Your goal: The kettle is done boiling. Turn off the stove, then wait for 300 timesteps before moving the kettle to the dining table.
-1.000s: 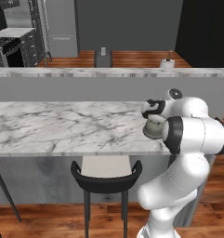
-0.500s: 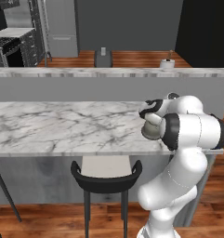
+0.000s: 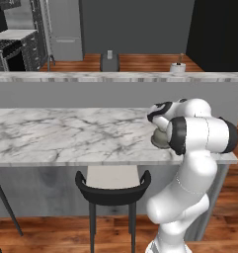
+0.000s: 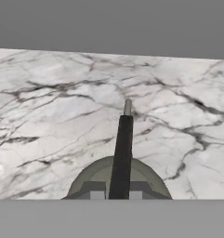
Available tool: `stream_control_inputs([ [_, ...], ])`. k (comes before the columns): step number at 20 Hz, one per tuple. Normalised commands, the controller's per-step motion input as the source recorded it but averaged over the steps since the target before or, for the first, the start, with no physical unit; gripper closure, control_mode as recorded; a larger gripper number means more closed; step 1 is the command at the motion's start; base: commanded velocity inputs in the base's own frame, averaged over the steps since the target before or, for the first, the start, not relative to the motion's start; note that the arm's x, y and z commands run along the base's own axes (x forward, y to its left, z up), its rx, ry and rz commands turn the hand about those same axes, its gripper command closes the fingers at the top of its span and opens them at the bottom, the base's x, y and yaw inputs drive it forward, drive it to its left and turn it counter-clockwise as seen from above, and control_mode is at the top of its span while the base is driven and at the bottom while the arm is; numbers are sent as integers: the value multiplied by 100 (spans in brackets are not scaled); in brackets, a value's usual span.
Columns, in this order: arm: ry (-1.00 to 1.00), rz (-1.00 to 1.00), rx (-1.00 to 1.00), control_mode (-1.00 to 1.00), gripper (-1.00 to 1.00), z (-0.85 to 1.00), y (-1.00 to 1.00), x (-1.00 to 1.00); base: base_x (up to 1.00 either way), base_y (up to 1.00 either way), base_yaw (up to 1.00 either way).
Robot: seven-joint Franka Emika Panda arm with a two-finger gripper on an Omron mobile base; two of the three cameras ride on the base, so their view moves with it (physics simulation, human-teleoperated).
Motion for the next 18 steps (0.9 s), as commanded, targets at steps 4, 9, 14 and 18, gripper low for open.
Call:
stream_control_inputs([
  [4, 0, 0, 0, -100, 100, -5, 2, 23, 0, 0, 0],
  [9, 0, 0, 0, -100, 100, -11, 7, 21, 0, 0, 0],
  [14, 3, 0, 0, -100, -100, -16, 16, 10, 0, 0, 0],
  [18, 2, 0, 0, -100, -100, -8, 9, 0, 0, 0, 0],
])
